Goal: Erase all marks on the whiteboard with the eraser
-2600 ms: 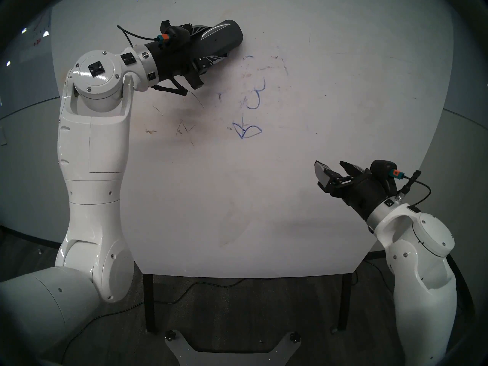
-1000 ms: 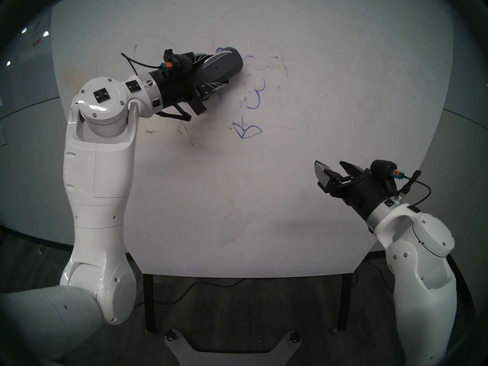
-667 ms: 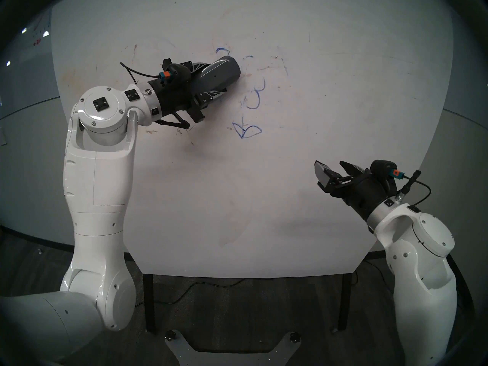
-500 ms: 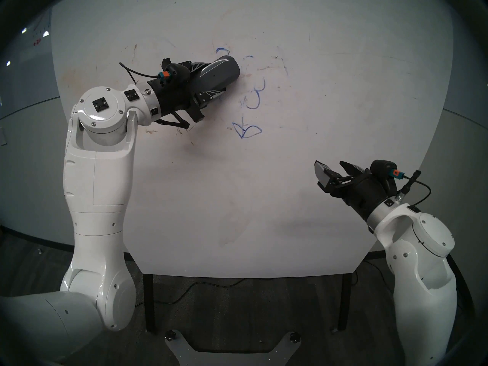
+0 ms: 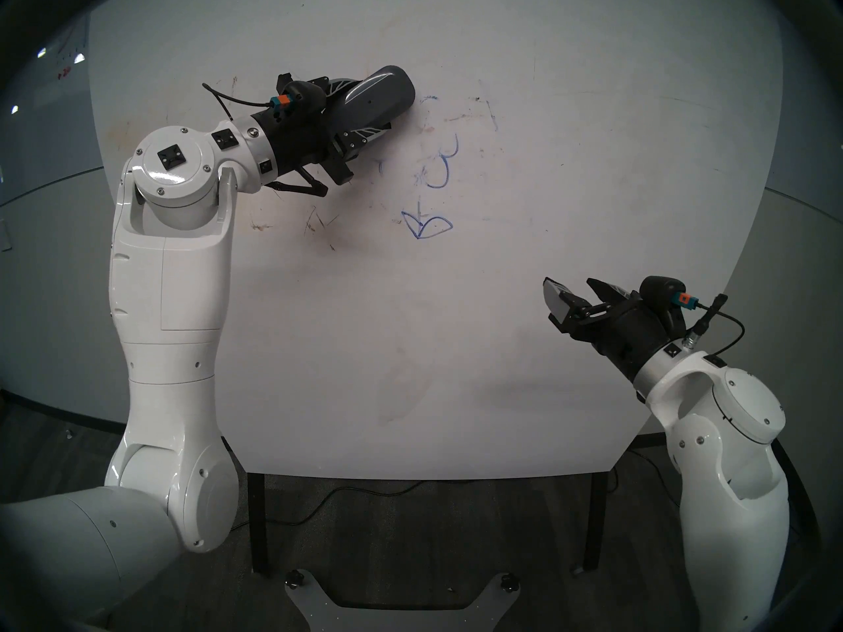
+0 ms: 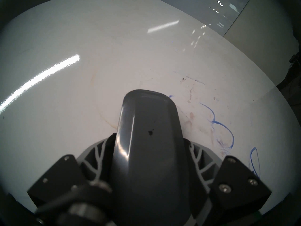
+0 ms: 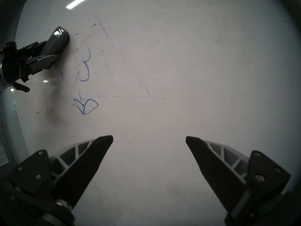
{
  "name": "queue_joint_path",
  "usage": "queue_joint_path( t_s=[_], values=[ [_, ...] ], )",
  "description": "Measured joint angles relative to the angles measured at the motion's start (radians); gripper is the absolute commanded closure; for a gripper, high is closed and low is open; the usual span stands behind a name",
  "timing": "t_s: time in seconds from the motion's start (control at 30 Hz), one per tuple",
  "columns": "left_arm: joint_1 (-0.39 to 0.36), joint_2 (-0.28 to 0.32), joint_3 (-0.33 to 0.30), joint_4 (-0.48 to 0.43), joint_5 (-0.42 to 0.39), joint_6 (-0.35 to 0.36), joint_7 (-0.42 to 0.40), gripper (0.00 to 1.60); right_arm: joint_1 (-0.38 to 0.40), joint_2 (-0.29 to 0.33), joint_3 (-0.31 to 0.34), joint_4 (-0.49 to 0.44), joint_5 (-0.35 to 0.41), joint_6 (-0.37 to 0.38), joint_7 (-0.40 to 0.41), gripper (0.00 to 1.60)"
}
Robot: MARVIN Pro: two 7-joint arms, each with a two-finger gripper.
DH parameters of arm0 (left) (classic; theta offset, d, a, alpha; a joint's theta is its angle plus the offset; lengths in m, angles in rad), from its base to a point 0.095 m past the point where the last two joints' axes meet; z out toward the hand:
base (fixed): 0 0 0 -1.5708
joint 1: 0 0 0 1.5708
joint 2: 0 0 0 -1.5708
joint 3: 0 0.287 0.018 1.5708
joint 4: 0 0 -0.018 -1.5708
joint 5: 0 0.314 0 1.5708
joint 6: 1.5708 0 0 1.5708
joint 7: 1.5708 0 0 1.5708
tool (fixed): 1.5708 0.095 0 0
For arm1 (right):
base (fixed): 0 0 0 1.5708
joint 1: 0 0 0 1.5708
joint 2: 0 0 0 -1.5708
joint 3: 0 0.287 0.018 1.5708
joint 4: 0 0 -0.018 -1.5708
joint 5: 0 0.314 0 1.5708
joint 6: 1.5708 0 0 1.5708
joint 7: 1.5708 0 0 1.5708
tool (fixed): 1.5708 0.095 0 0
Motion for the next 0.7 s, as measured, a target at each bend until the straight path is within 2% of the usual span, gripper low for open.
queue_joint_path(
  t_s=[0.37,0.7],
  values=[
    [-0.048,-0.013,-0.009,0.022,0.001,0.070,-0.035,1.60,0.000,0.000,0.000,0.000,0.000,0.000,0.000,0.00],
    [-0.053,-0.015,-0.013,0.010,0.000,0.122,-0.061,1.60,0.000,0.000,0.000,0.000,0.000,0.000,0.000,0.00]
  ],
)
